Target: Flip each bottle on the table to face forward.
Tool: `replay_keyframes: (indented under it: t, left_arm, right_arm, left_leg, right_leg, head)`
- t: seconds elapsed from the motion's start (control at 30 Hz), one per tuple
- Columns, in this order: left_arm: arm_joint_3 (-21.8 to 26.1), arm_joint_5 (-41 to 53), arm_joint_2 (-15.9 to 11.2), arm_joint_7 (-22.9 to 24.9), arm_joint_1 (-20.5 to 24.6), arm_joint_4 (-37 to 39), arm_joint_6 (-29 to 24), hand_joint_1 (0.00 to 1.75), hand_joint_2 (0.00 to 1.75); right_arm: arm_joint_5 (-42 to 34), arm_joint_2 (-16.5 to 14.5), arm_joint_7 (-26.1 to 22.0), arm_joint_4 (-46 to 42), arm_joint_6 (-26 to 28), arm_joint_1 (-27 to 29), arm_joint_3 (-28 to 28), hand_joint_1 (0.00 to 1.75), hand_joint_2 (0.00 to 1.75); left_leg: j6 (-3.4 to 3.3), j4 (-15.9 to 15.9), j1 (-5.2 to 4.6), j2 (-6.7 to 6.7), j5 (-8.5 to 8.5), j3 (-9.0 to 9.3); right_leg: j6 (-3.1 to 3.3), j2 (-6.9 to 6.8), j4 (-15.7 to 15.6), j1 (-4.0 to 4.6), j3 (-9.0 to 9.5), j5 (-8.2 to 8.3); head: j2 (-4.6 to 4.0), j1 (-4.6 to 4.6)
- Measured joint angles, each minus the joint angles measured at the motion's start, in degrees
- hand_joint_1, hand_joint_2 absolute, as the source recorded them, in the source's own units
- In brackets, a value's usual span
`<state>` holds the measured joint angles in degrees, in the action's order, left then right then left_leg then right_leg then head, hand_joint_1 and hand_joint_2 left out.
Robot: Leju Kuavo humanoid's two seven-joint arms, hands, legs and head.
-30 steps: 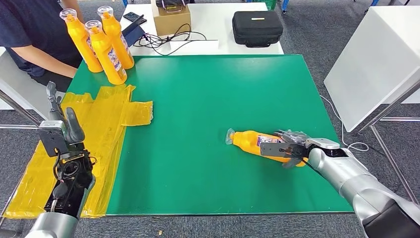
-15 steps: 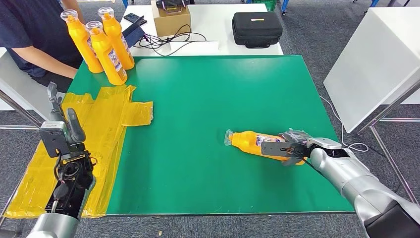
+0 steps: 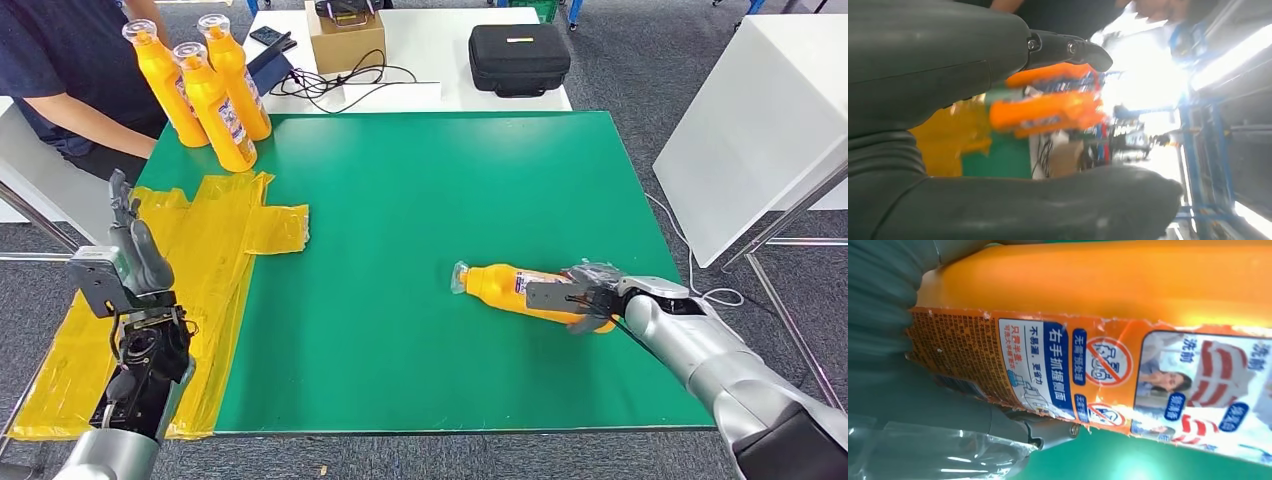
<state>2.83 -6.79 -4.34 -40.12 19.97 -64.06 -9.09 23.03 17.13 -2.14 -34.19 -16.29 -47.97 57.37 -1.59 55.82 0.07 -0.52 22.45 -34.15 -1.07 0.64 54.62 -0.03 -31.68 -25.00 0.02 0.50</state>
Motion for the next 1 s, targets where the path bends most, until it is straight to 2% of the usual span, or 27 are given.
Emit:
replay_keyframes:
  t: [0.03, 0.13, 0.2, 0.27, 0.37, 0.53, 0.73, 1.0]
  left_arm:
    - [0.44, -2.43, 0.04, 0.34, 0.31, 1.4, 3.37, 0.0, 1.75]
    - [1.41, -10.82, 0.11, 3.58, 1.8, 6.48, 15.12, 0.0, 1.75]
    - [1.59, -16.02, 0.43, 6.42, 3.04, 10.05, 22.95, 0.0, 1.75]
    - [1.58, -19.02, 1.41, 8.12, 4.42, 13.11, 27.5, 0.0, 1.75]
    - [1.29, -20.37, 3.39, 9.4, 6.33, 15.78, 28.67, 0.0, 1.75]
    - [-0.43, -21.91, 6.96, 11.55, 8.93, 17.88, 29.21, 0.0, 1.75]
    - [-3.37, -23.49, 9.85, 12.14, 9.96, 18.15, 28.48, 0.0, 1.75]
    - [-6.39, -24.41, 12.02, 12.6, 11.48, 18.11, 28.73, 0.0, 1.75]
  right_arm:
    - [-1.12, -0.25, -0.24, -0.03, 0.37, 0.11, -0.69, 1.75, 1.75]
    - [-6.24, -1.57, -2.1, -0.59, 2.96, 0.55, -4.13, 1.75, 1.75]
    - [-10.63, -3.41, -4.36, -1.7, 8.05, 0.35, -8.64, 1.75, 1.75]
    - [-13.31, -5.86, -5.75, -3.27, 14.26, -0.72, -14.14, 1.75, 1.75]
    - [-13.99, -9.74, -6.6, -5.55, 19.75, -2.6, -20.35, 1.75, 1.75]
    - [-11.5, -18.11, -8.41, -7.29, 24.39, -3.49, -27.12, 1.75, 1.75]
    - [-6.19, -25.95, -11.71, -6.71, 32.82, -3.84, -30.48, 1.75, 1.75]
    - [-1.67, -33.25, -10.32, 0.67, 34.55, -4.47, -31.35, 1.75, 1.75]
  left_leg:
    - [0.0, 0.0, 0.0, 0.0, 0.0, -0.01]
    - [0.01, 0.0, 0.0, 0.0, -0.01, -0.09]
    - [0.02, 0.0, 0.0, 0.02, -0.02, -0.14]
    - [0.02, 0.0, 0.01, 0.06, -0.03, -0.16]
    - [0.03, 0.01, 0.02, 0.06, -0.03, -0.17]
    - [0.05, 0.0, 0.03, 0.07, -0.04, -0.25]
    - [0.05, 0.0, 0.02, 0.07, -0.05, -0.29]
    - [0.06, 0.0, 0.03, 0.03, -0.06, -0.3]
  right_leg:
    - [0.0, 0.0, 0.0, 0.0, -0.01, 0.0]
    - [0.01, 0.0, 0.04, 0.01, -0.07, 0.01]
    - [0.08, 0.01, 0.06, 0.02, -0.16, 0.07]
    - [0.14, 0.04, 0.08, 0.03, -0.22, 0.11]
    - [0.14, 0.04, 0.07, 0.04, -0.24, 0.1]
    - [0.14, 0.05, 0.07, 0.05, -0.31, 0.1]
    - [0.15, 0.04, 0.07, 0.04, -0.35, 0.1]
    - [0.15, 0.02, 0.07, 0.05, -0.36, 0.1]
  head:
    - [0.0, 0.0]
    - [0.0, 0.01]
    - [0.0, 0.01]
    - [0.0, 0.02]
    - [0.0, 0.01]
    - [0.0, 0.0]
    - [0.0, 0.01]
    - [0.0, 0.01]
